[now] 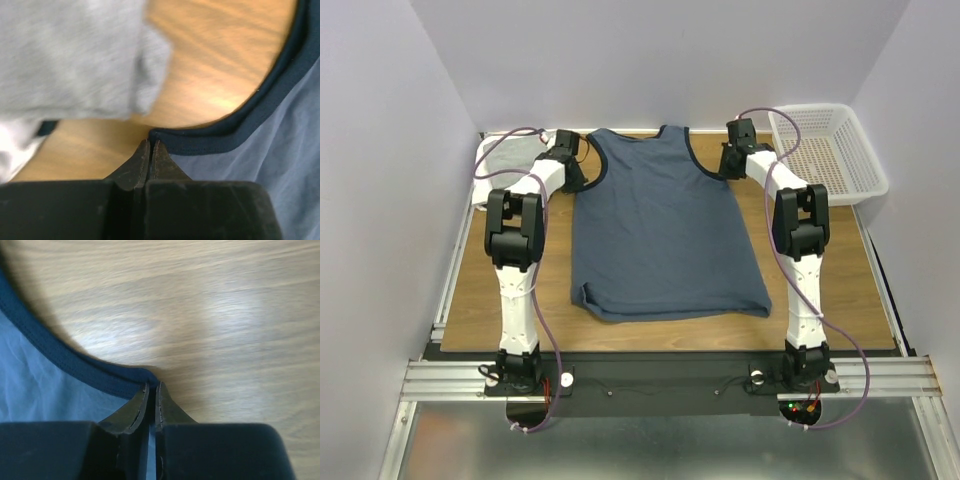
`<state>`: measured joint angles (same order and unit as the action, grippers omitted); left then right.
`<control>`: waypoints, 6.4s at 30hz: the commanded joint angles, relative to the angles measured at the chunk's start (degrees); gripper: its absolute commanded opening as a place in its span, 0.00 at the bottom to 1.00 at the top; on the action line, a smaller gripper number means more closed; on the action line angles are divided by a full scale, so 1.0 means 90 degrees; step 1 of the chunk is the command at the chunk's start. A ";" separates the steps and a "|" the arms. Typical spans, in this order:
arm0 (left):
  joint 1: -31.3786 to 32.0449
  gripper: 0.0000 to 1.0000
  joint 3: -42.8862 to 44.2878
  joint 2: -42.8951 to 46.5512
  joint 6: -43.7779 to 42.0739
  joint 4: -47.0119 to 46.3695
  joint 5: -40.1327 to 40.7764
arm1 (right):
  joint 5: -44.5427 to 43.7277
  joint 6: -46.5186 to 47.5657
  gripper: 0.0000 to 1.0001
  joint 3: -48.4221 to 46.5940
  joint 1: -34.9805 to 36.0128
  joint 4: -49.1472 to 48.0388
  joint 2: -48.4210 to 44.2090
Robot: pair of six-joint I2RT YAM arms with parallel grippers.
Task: Fold and stack the tank tops
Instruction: Fold the tank top
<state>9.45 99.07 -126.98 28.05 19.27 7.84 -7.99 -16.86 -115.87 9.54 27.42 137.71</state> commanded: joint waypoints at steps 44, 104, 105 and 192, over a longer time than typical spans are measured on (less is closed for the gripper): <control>0.0317 0.30 -0.3465 0.4340 0.1053 -0.1164 -0.0187 | -0.0969 -0.1349 0.78 0.3634 -0.0347 0.0030 -0.4508; 0.1997 0.02 -0.5822 0.5418 0.1131 -0.1281 0.0946 | -0.0490 -0.1701 0.66 0.7221 -0.0337 0.1572 -0.7499; 0.1987 0.01 -0.5774 0.5359 0.1179 -0.1339 0.0917 | -0.0402 -0.1691 0.65 0.7221 -0.0337 0.1592 -0.7431; 0.1401 0.00 -0.7053 0.7390 0.1171 0.0866 -0.2052 | -0.0528 -0.2335 0.45 0.6683 -0.0943 0.1954 -0.6445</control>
<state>21.76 31.97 -60.69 40.66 22.09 -12.60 -12.67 -35.68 -55.94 1.48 50.81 77.32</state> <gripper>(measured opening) 0.119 0.447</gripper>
